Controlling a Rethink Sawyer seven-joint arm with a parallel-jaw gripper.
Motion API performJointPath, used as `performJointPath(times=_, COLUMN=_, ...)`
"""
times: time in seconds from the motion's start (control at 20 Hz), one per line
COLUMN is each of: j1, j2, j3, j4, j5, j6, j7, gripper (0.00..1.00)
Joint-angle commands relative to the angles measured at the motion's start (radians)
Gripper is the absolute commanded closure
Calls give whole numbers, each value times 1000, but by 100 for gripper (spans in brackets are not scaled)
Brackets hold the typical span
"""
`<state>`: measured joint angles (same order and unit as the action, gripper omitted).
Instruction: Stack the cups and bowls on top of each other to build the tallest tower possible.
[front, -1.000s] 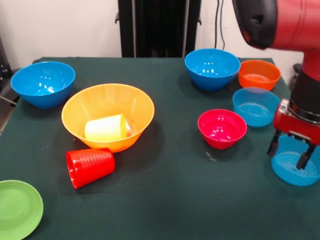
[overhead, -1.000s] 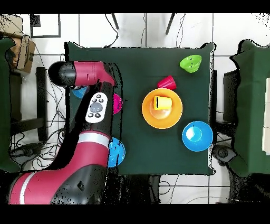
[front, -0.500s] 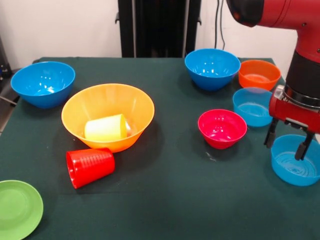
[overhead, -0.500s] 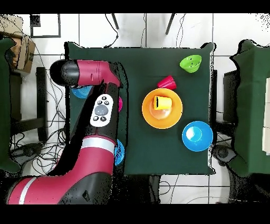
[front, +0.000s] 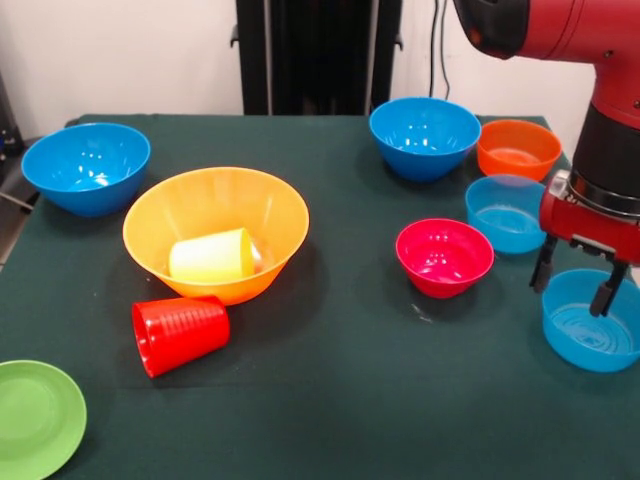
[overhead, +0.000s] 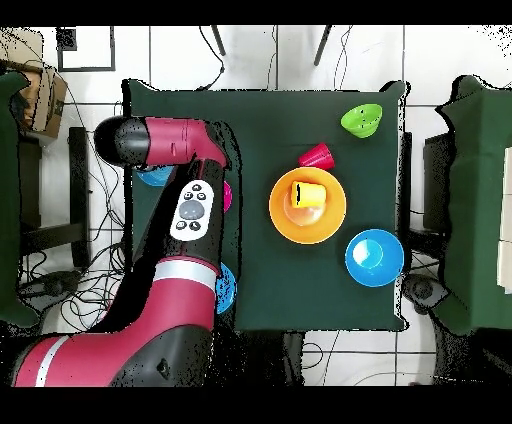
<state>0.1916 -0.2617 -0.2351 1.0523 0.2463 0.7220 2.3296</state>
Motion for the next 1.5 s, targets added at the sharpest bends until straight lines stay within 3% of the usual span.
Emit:
performJointPath(times=0.05, j1=8, j2=24, j3=139, j4=133, j5=-107, j6=-59, j7=-110, gripper=0)
performJointPath(times=0.35, j1=-11, j2=11, j3=168, j4=151, j5=-122, j6=-56, j7=-143, gripper=0)
performJointPath(times=1.0, j1=6, j2=63, j3=163, j4=56, j5=-181, j6=9, j7=-99, gripper=0)
performJointPath(times=1.5, j1=-4, j2=62, j3=184, j4=58, j5=-199, j6=3, j7=-96, gripper=0)
